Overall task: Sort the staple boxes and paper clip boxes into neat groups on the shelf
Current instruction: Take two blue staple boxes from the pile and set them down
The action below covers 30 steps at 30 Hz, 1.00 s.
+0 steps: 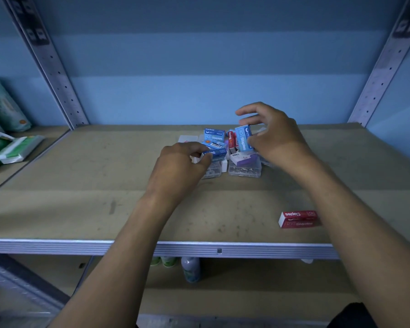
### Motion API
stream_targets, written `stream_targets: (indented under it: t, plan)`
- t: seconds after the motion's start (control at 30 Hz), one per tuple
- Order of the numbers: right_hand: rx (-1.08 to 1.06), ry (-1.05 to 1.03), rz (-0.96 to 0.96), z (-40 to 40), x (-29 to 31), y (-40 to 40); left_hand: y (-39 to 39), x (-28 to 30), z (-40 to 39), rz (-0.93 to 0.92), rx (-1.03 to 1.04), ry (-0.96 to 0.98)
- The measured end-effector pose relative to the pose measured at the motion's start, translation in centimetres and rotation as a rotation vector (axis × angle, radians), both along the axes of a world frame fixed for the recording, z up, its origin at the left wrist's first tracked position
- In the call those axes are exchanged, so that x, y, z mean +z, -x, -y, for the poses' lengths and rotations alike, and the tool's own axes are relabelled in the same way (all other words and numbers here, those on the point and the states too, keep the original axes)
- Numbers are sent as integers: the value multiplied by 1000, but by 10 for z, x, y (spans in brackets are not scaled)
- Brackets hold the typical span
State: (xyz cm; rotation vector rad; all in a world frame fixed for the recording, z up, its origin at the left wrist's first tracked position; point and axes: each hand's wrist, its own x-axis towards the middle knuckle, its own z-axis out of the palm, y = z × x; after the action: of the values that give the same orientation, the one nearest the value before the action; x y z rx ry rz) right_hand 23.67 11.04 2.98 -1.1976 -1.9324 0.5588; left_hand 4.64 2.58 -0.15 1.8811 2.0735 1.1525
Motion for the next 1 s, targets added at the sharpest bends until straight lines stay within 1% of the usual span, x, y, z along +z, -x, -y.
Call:
stream_targets:
  t: [0.27,0.47,0.6,0.7,0.87,1.0]
  plan:
    - [113,74,53,23,4,-29,4,6,15,16,-113,44]
    - [205,133,214,36,1,-38,9,2,24,-15,-183,127]
    - [248,214,319,42,-1,-40,10,0,26,-19,-213,185]
    - [264,258,344,44,-2,-40,10,-1,27,-30,-226,216]
    - [279,266,368,46,-2,-37,11,-1,28,-31,-241,246]
    - [286,259,387,48,-1,-35,11,0,28,-83,-260,315]
